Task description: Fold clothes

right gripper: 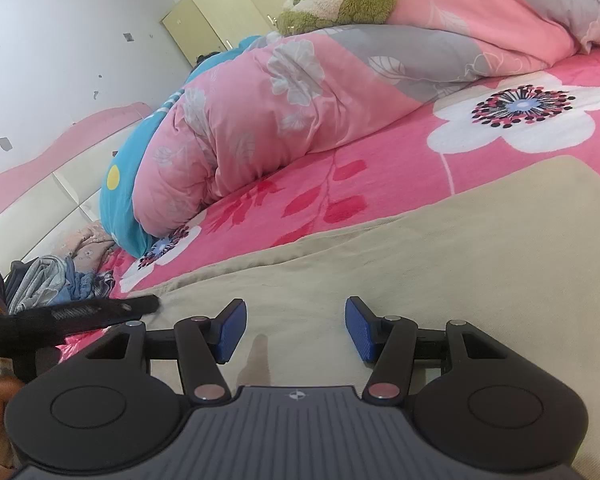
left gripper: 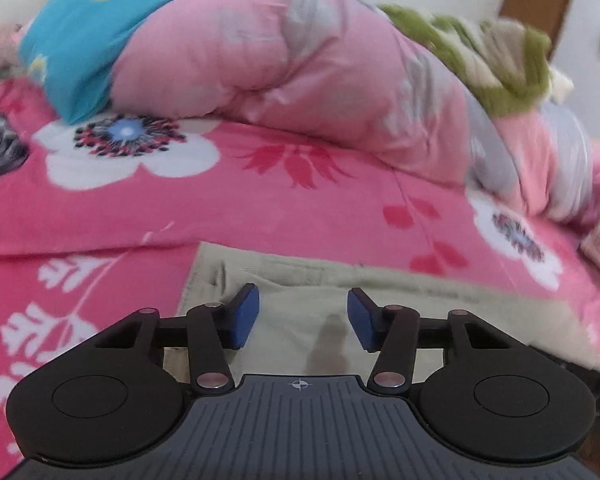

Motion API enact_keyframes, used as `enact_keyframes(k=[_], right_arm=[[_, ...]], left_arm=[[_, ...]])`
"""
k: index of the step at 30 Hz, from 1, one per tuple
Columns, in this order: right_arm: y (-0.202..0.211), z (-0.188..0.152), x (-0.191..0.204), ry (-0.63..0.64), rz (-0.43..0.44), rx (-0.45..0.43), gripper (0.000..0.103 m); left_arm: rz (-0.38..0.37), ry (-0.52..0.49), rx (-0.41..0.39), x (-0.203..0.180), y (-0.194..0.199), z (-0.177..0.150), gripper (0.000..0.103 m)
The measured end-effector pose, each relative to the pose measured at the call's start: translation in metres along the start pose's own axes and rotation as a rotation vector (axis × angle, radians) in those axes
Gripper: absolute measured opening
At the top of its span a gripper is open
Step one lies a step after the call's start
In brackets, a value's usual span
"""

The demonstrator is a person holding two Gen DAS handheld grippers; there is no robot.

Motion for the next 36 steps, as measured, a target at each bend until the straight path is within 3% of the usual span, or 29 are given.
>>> enact_keyframes(k=[2,3,6,10,13,14,19,23,26,29,32,34,36], right_arm=[[0.0,0.0,0.0,0.0,-0.003,0.002,0.057],[0.002,0.002,0.002,0.002,-0.018,0.008,0.057],[0.007,0.007,0.006,0.007,-0.065,0.026,0.056],[0.012,0.02,0.007,0.047,-0.144,0.045,0.057],[0.018,0.036,-0.024,0.038,-0.283,0.077,0.055],[0.023,0.042,-0.039,0.007,-0.323,0.082,0.049],[0.088,0.059,-0.125,-0.191,-0.615,0.014,0.048],[0.118,0.048,-0.105,-0.192,-0.525,-0.036,0.048],[0.115,0.024,-0.067,-0.049,-0.471,0.045,0.047],[0.114,-0.002,-0.031,0.09,-0.422,0.128,0.047],[0.134,-0.035,-0.051,0.073,-0.541,0.187,0.046],[0.161,-0.046,-0.063,0.003,-0.595,0.172,0.047],[0.166,-0.045,-0.047,0.016,-0.557,0.141,0.047]], left_arm=[[0.033,-0.047,-0.032,-0.009,0.008,0.002,0.056],[0.043,-0.07,-0.053,-0.015,0.012,0.002,0.064],[-0.019,-0.151,-0.097,-0.037,0.023,-0.002,0.08],[0.011,-0.149,-0.019,-0.032,-0.002,-0.008,0.079],[-0.042,-0.081,-0.013,-0.016,-0.004,-0.01,0.075],[-0.062,-0.07,-0.018,-0.014,-0.003,-0.01,0.075],[-0.067,-0.084,-0.026,-0.015,-0.002,-0.011,0.077],[-0.058,-0.104,-0.039,-0.021,0.01,-0.012,0.084],[-0.055,-0.148,-0.065,-0.029,0.027,-0.018,0.101],[-0.032,-0.21,-0.081,-0.036,0.04,-0.028,0.101],[0.031,-0.219,-0.07,-0.03,0.042,-0.037,0.101],[0.057,-0.214,-0.064,-0.027,0.047,-0.042,0.101],[0.033,-0.222,-0.074,-0.035,0.054,-0.045,0.101]])
Point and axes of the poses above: each gripper's, at about its wrist camera, not at the fingertips, and y roughly against the way its jaws point, x to its left, z to its top, the point moved 8 cm from there along -y, roughly the way its jaws point, and after that the axes turned 12 degrees about x, right-handed, at the moved point
